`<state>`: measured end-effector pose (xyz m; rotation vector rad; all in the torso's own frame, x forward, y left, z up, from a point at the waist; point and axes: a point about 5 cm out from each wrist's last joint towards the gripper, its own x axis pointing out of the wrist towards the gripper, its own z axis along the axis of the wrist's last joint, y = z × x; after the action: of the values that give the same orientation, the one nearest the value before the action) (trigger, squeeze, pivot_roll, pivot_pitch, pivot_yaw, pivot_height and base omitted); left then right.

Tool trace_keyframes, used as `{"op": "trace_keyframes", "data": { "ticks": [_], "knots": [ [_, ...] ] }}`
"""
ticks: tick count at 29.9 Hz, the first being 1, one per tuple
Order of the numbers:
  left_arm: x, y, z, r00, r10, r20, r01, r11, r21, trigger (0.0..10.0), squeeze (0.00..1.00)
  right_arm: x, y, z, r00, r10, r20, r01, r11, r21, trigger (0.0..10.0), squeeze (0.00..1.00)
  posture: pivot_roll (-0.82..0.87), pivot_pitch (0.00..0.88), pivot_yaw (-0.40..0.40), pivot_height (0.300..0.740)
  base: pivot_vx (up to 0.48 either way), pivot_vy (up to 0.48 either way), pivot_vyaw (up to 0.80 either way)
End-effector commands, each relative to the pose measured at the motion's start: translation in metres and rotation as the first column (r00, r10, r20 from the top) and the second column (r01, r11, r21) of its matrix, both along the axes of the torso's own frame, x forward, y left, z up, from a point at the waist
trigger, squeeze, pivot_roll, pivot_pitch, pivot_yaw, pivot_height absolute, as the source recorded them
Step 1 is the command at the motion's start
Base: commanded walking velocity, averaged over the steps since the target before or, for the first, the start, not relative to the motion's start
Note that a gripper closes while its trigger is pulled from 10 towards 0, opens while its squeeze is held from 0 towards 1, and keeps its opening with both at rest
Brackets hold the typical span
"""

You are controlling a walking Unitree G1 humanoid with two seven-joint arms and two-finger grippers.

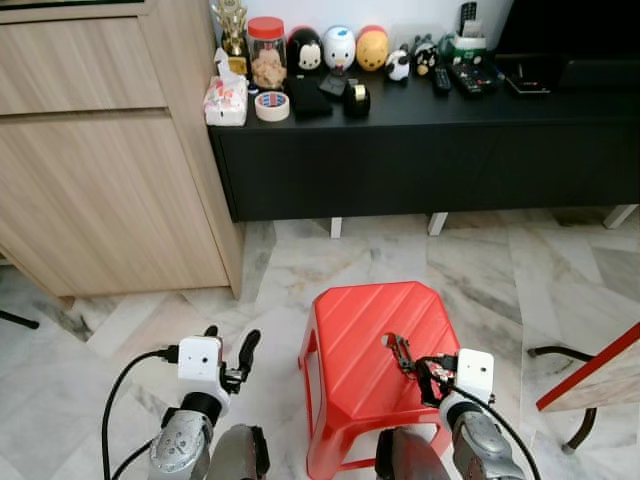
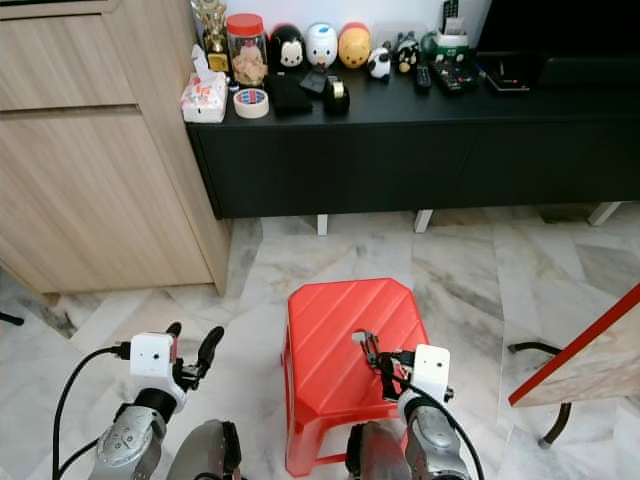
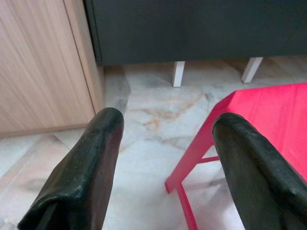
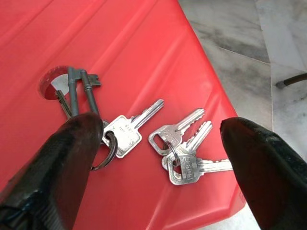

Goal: Hang keys on a hook

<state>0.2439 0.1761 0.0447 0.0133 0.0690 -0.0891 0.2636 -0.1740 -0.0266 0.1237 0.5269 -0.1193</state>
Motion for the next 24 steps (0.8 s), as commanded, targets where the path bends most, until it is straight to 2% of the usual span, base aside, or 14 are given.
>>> {"op": "trace_keyframes", "data": {
  "ticks": [1,11,12,13,14,15,16,17,24],
  "knots": [
    [-0.0038,0.0005,-0.0016,1.0,-0.006,-0.019,0.006,1.0,0.011,10.0,0.0,0.0,0.0012,-0.0012,1.0,0.008,-0.015,-0.008,1.0,-0.012,10.0,0.0,0.05,0.18,-0.041,0.622,0.0,0.0,0.0],
    [-0.0075,0.0029,-0.0017,0.999,-0.003,-0.032,0.003,1.0,0.015,10.0,0.0,0.0021,0.0039,-0.0011,0.999,0.022,-0.033,-0.022,1.0,-0.008,10.0,0.0,0.06,0.197,-0.037,0.622,0.0,0.0,0.0],
    [-0.0083,0.0032,-0.0018,0.999,-0.003,-0.034,0.004,1.0,0.016,10.0,0.0,0.0019,0.0042,-0.0016,0.999,0.022,-0.037,-0.022,1.0,-0.009,7.7,0.0,0.06,0.2,-0.036,0.622,0.0,0.0,0.0],
    [-0.0086,0.0033,-0.002,0.999,-0.003,-0.035,0.004,1.0,0.017,10.0,0.0,0.0017,0.0043,-0.0018,0.999,0.02,-0.039,-0.021,1.0,-0.009,4.9,0.0,0.06,0.201,-0.035,0.622,0.0,0.0,0.0],
    [-0.0087,0.0035,-0.002,0.999,-0.003,-0.037,0.004,1.0,0.017,10.0,0.0,0.0013,0.0043,-0.0023,0.999,0.018,-0.043,-0.018,1.0,-0.009,3.7,0.0,0.06,0.201,-0.035,0.622,0.0,0.0,0.0],
    [-0.0087,0.0036,-0.0019,0.999,-0.003,-0.038,0.004,1.0,0.018,10.0,0.0,0.0008,0.0041,-0.0028,0.999,0.014,-0.048,-0.015,1.0,-0.011,3.7,0.0,0.06,0.202,-0.034,0.622,0.0,0.0,0.0],
    [-0.0087,0.0037,-0.0019,0.999,-0.004,-0.039,0.004,1.0,0.018,10.0,0.0,0.0005,0.0039,-0.0032,0.999,0.008,-0.05,-0.009,1.0,-0.011,4.7,0.0,0.06,0.202,-0.034,0.622,0.0,0.0,0.0],
    [-0.0084,0.0038,-0.0018,0.999,-0.004,-0.04,0.005,1.0,0.019,10.0,0.0,0.0001,0.0036,-0.0036,0.999,0.001,-0.054,-0.001,1.0,-0.011,10.0,0.0,0.06,0.202,-0.033,0.622,0.0,0.0,0.0],
    [-0.0079,0.003,-0.0024,0.999,-0.009,-0.047,0.01,1.0,0.023,10.0,0.0,-0.0022,0.0033,-0.0058,0.998,-0.001,-0.068,0.001,1.0,-0.012,10.0,0.0,0.06,0.201,-0.03,0.622,0.0,0.0,0.0]
  ]
}}
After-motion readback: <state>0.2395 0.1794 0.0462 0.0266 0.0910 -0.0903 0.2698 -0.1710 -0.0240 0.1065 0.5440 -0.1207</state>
